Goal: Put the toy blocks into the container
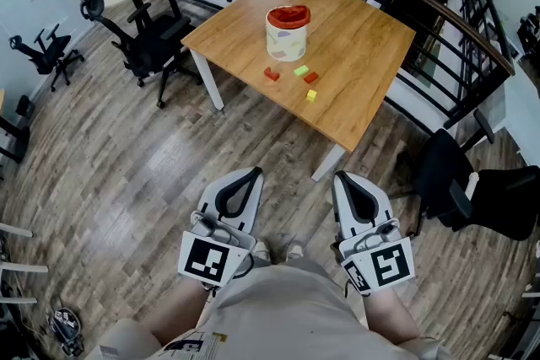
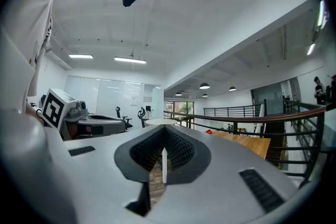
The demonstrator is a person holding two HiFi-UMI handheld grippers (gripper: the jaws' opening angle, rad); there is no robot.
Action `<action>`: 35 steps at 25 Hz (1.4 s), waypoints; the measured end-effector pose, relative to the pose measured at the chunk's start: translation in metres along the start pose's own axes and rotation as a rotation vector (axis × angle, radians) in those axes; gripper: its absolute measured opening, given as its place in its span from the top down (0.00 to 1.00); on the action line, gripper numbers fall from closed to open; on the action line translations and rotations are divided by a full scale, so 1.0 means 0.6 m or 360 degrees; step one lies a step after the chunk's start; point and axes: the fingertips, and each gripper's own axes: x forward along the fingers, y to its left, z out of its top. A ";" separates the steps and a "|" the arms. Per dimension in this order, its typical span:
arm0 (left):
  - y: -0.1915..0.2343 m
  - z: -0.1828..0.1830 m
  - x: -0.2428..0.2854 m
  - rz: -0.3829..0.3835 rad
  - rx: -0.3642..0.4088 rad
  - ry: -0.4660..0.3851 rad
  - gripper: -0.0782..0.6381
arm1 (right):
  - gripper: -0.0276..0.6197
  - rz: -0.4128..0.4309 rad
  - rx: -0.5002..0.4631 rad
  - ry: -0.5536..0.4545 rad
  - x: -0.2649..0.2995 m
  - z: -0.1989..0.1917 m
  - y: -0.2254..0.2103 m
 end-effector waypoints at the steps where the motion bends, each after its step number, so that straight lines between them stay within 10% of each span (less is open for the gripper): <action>1: -0.002 0.000 0.002 -0.0001 -0.0002 0.0002 0.87 | 0.92 0.0000 0.0003 0.0003 -0.001 -0.002 -0.003; 35: -0.071 -0.015 0.052 0.0119 0.0016 -0.0004 0.87 | 0.92 0.0107 0.0055 -0.0026 -0.049 -0.023 -0.089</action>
